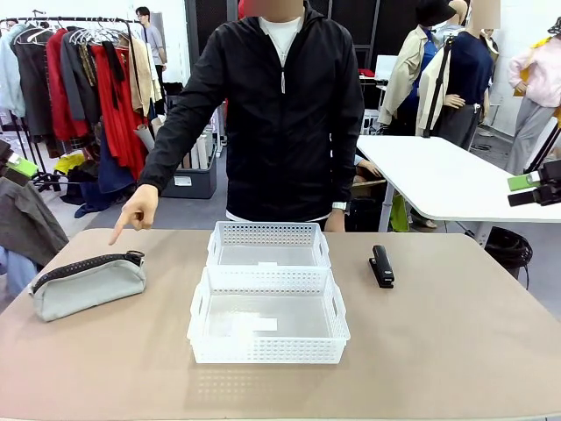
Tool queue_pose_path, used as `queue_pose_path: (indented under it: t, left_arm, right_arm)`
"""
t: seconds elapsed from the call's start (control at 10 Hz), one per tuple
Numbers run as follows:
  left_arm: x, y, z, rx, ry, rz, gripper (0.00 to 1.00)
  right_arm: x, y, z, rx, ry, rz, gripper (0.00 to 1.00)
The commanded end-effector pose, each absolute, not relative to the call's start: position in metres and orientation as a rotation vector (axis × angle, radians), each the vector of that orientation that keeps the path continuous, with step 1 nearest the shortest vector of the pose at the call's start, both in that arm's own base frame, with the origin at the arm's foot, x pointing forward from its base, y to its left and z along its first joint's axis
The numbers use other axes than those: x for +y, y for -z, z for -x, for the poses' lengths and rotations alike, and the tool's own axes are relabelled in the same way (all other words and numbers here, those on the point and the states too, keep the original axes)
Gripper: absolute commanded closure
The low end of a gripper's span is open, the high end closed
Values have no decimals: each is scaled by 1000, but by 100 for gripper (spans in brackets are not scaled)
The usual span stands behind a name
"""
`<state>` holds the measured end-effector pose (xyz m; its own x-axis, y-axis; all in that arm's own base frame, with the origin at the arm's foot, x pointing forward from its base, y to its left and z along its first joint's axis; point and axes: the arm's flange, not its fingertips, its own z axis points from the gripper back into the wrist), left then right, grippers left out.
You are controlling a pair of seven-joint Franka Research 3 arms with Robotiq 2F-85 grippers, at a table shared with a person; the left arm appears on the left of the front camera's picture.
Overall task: Distribute items into two baskets.
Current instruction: Pick up the Pencil pouch that the person points to.
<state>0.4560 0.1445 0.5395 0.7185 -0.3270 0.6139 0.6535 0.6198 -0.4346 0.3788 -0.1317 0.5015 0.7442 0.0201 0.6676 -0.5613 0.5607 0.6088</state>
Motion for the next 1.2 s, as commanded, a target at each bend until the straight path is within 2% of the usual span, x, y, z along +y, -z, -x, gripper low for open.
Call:
queue_pose_path:
  t: [0.0,1.1]
  left_arm:
    - [145,-540,-456,-517,594,694,0]
    - [145,-540,-456,-516,593,694,0]
  right_arm:
    - [-130,-502,-378,-664,-368,-933,0]
    - [-130,-502,-378,-664,-368,-933,0]
